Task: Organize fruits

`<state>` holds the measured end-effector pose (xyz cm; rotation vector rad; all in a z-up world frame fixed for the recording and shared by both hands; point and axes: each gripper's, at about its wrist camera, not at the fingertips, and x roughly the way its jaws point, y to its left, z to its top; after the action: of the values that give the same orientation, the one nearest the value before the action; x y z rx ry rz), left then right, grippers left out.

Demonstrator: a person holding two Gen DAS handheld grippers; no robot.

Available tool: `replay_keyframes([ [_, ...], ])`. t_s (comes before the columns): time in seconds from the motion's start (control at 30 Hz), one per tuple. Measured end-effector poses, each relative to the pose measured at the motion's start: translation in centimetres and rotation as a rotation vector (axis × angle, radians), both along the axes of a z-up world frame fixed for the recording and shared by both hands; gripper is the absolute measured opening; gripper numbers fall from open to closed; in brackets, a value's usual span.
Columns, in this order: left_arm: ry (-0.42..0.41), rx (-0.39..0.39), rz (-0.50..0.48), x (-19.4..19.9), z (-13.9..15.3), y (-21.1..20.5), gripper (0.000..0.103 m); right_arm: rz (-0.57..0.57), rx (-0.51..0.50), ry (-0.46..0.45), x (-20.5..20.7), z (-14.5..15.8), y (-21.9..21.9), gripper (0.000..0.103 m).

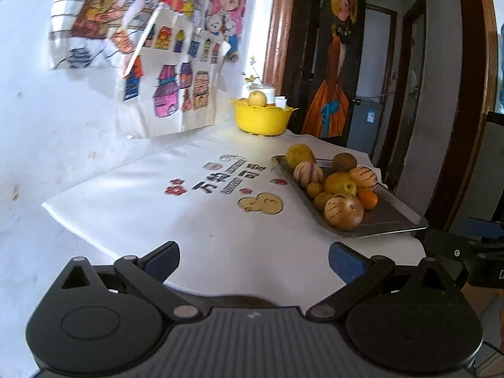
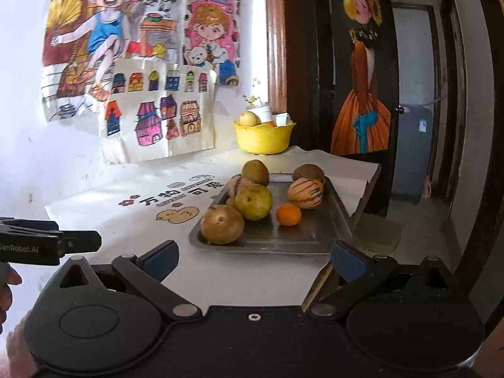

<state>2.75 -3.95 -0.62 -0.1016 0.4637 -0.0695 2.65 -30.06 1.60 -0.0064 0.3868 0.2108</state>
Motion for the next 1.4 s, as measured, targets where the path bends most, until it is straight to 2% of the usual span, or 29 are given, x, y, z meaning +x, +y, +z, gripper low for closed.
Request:
replay_keyframes([
  [0.53,-0.004,-0.038,0.040,-2.3,-0.7,2.1,0.102,0.019,-0.008,0.013,-2.5,-0.6,2.1,0.102],
  [1.4,-0.003,-0.049,0.054,-2.6,-0.9,2.3,0.102,0.021,0.000,0.031,-2.3,-0.8,2.3,0.102],
])
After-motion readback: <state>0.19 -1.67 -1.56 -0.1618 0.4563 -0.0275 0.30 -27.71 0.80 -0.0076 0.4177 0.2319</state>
